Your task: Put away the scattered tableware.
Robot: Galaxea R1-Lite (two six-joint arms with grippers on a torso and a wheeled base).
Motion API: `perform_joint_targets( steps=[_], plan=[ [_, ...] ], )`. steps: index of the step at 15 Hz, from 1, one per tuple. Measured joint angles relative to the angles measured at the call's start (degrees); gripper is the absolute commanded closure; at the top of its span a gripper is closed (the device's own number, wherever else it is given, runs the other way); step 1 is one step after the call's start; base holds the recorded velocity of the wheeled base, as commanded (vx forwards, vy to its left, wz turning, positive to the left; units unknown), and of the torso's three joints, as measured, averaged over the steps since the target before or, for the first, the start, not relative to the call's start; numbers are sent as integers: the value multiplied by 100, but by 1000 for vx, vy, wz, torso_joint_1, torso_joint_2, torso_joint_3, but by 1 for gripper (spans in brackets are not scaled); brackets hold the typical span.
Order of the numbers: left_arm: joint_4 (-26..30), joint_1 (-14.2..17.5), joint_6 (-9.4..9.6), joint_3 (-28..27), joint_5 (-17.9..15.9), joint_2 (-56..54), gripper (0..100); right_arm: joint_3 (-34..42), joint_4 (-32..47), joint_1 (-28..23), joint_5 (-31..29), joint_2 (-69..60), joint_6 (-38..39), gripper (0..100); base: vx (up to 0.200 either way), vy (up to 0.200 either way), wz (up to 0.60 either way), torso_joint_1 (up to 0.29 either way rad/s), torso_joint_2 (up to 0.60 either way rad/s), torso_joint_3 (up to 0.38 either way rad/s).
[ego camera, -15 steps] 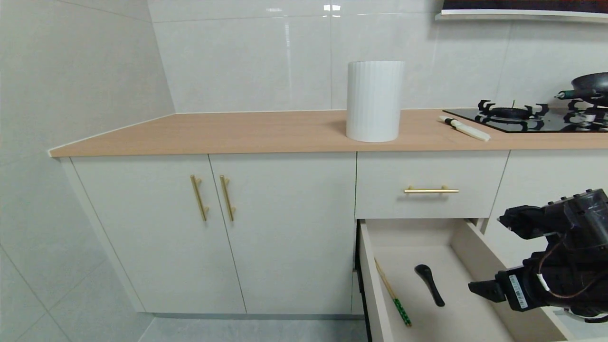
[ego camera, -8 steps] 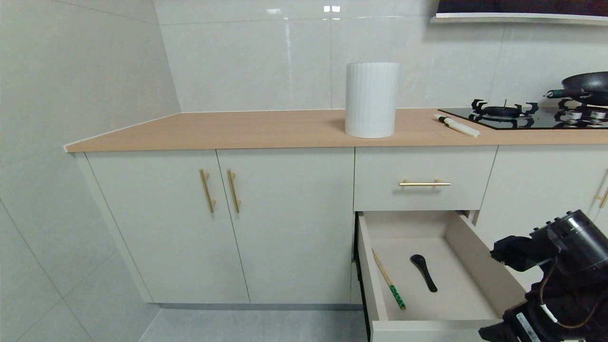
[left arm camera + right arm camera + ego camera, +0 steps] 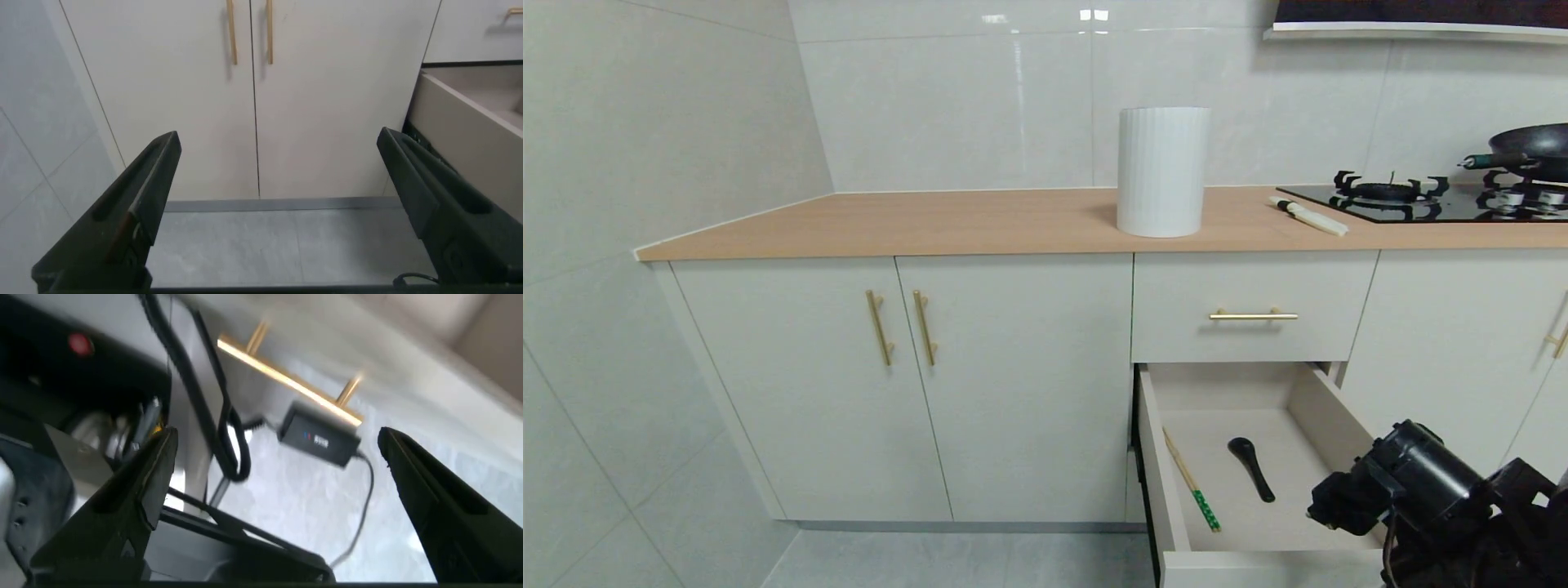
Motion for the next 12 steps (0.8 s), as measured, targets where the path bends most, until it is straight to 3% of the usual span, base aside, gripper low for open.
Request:
perform_joint_targets(
  steps=[4,12],
  plan=[
    [0,0,0,0,0,0,0,-22,-161,17,-33,328,52,0,0,0,0,0,0,0],
    [0,0,0,0,0,0,0,-66,-1284,-193,-371,995,729,0,0,0,0,0,0,0]
  ],
)
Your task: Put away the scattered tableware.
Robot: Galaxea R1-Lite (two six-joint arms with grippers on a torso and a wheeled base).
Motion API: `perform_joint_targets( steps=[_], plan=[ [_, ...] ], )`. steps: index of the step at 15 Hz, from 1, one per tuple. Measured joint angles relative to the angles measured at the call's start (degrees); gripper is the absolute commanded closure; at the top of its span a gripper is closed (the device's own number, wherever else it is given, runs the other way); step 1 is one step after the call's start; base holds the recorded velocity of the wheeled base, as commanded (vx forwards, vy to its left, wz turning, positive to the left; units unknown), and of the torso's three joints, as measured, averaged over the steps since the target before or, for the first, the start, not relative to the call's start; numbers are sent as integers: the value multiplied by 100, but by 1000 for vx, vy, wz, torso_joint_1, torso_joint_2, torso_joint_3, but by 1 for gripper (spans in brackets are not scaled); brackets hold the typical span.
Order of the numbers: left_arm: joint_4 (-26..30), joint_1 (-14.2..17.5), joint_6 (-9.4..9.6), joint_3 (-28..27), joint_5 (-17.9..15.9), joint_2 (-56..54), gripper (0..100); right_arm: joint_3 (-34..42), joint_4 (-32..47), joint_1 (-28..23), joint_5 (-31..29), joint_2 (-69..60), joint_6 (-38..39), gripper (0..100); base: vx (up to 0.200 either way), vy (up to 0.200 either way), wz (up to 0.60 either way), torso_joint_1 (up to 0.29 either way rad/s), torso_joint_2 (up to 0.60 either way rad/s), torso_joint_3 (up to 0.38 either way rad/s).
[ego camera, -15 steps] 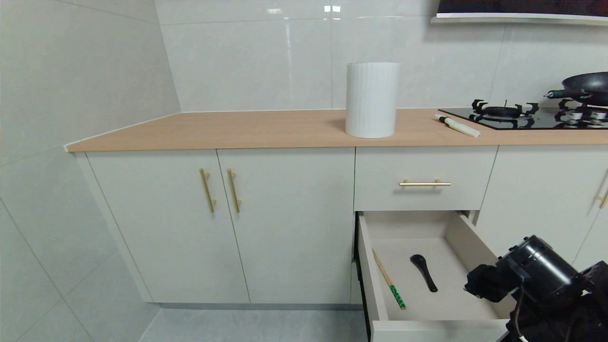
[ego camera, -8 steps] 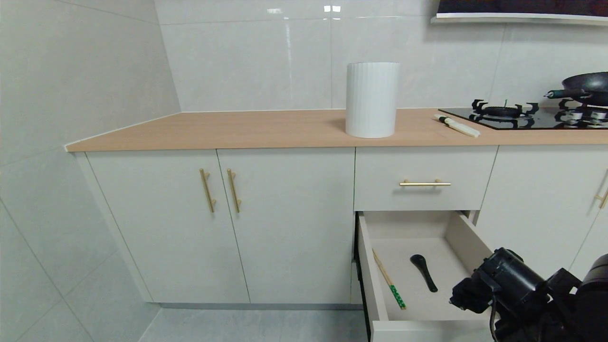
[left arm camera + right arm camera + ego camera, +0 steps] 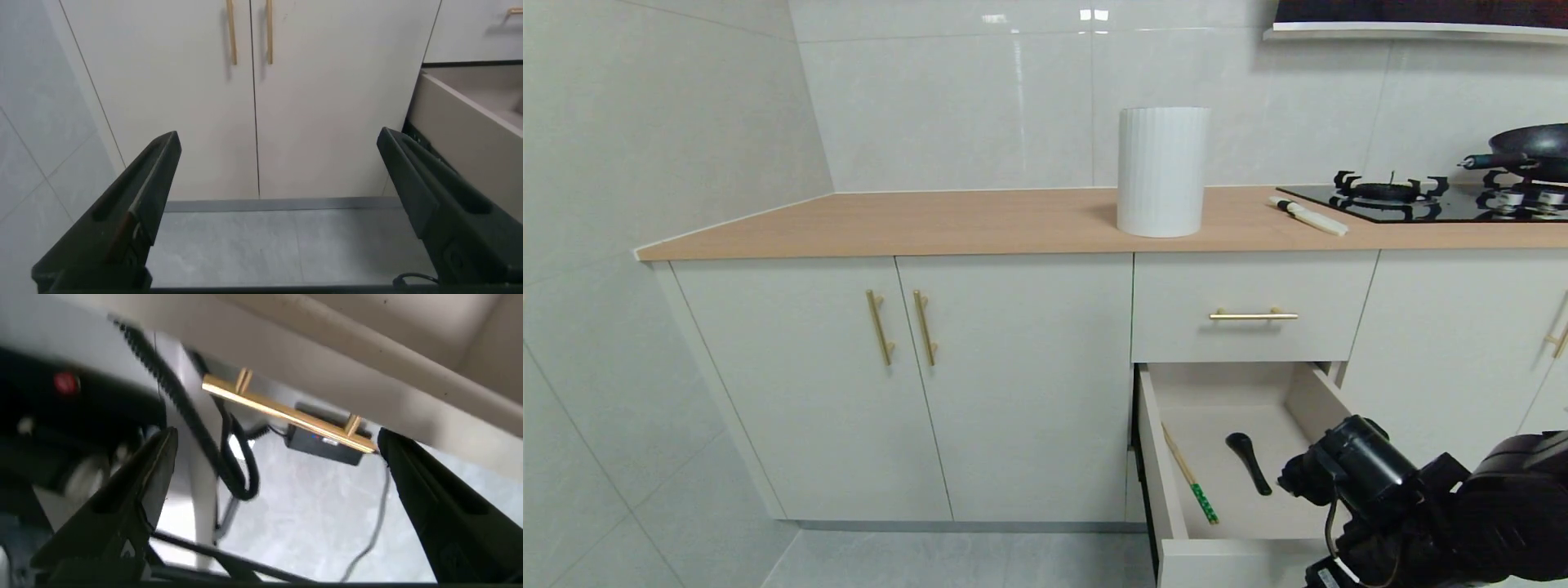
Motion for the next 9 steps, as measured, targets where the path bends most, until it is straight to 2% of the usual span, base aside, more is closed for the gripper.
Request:
perform_joint_targets(
  steps=[4,9],
  plan=[
    [0,0,0,0,2,0,0,-116,-819,-111,-323,328,689,0,0,0,0,0,0,0],
    [0,0,0,0,2,0,0,-149,-2522,-577,-621,1006,728,0,0,0,0,0,0,0]
  ],
)
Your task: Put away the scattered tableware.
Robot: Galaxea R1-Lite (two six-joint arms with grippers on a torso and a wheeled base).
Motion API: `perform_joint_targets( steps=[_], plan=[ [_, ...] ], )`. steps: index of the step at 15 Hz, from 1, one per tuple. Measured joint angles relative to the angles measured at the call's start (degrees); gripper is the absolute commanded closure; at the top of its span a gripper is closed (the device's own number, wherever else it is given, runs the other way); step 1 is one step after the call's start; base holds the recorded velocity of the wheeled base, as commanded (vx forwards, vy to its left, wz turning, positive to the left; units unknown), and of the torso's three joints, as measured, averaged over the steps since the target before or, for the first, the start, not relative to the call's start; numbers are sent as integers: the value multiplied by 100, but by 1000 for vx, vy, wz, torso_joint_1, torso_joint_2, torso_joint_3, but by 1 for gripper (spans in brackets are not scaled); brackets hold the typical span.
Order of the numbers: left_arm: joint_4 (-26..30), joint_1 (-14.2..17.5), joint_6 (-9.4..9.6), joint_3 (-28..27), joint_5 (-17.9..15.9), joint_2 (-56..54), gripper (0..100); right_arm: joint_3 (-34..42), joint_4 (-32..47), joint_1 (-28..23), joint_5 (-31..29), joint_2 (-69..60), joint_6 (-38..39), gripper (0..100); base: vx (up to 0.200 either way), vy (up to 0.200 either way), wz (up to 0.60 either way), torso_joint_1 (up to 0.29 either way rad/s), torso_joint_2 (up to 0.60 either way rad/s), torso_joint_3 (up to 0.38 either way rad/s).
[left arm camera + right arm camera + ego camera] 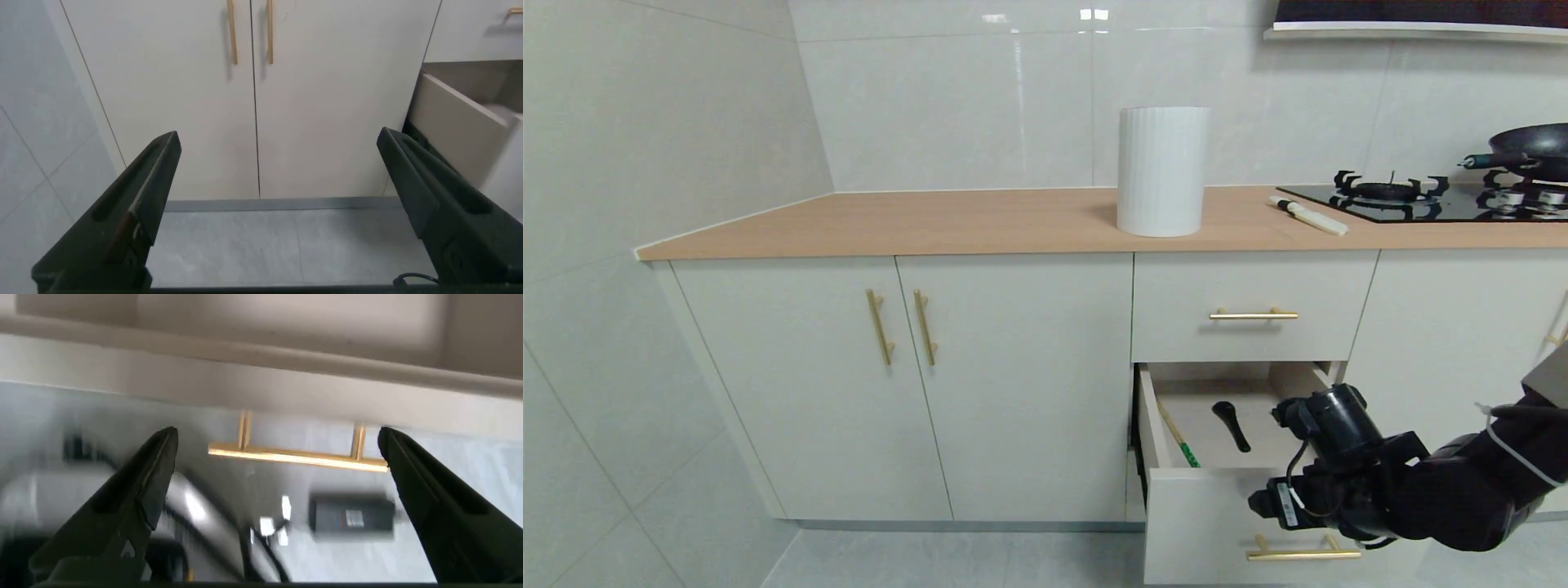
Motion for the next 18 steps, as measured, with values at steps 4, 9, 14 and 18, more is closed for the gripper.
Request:
perform_joint_targets(
  steps=[4,9,14,18],
  plan=[
    [0,0,1,0,-2,0,0,-336,-591,-267,-6,581,-60,0,0,0,0,0,0,0],
    [0,0,0,0,-2,0,0,-1120,-613,-534,-9,1164,-57,0,0,0,0,0,0,0],
    [0,0,0,0,-2,0,0,-2018,-602,-722,-6,1690,-61,0,0,0,0,0,0,0],
    [-2,-2,0,0,-2,0,0,-2873,-616,-895,-60,2208,-63,0,0,0,0,0,0,0]
  ],
)
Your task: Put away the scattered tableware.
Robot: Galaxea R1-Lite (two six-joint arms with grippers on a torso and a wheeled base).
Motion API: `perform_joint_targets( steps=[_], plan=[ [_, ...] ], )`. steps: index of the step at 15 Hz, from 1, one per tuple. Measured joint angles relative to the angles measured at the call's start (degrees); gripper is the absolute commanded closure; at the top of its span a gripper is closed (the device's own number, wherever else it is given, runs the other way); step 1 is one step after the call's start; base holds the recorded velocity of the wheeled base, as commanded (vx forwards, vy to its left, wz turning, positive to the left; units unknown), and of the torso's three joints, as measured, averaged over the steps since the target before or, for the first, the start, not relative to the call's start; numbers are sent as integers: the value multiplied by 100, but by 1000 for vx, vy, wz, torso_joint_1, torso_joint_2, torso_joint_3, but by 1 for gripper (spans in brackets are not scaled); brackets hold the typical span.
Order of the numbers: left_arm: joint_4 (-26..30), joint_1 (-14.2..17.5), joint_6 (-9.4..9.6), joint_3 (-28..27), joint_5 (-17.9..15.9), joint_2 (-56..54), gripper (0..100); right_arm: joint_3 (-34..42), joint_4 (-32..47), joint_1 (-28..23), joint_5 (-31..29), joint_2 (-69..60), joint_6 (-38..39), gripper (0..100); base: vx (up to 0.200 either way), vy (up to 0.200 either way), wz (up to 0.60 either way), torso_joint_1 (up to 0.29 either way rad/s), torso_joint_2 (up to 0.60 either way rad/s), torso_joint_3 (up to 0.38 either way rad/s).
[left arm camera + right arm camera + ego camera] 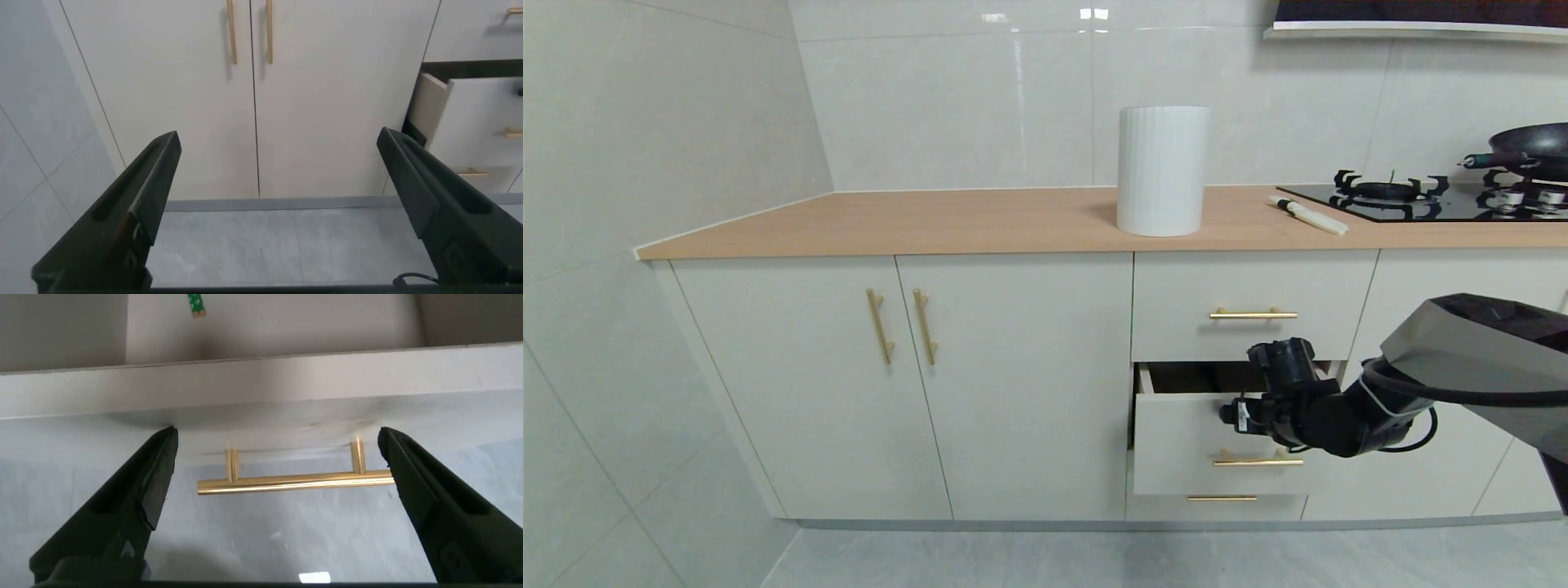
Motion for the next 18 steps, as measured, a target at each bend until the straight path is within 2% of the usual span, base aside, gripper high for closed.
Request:
perform_joint_targets(
  steps=[5,10,14,18],
  plan=[
    [2,0,0,0,0,0,0,-807,0,-210,-17,500,-29,0,0,0,0,0,0,0],
    [2,2,0,0,0,0,0,-1115,-219,-469,-37,863,-24,0,0,0,0,0,0,0],
    [2,2,0,0,2,0,0,-1371,-591,-507,-294,1178,-24,0,0,0,0,0,0,0],
    [2,2,0,0,2,0,0,-1648,-624,-541,-368,1393,11,0,0,0,0,0,0,0]
  ],
)
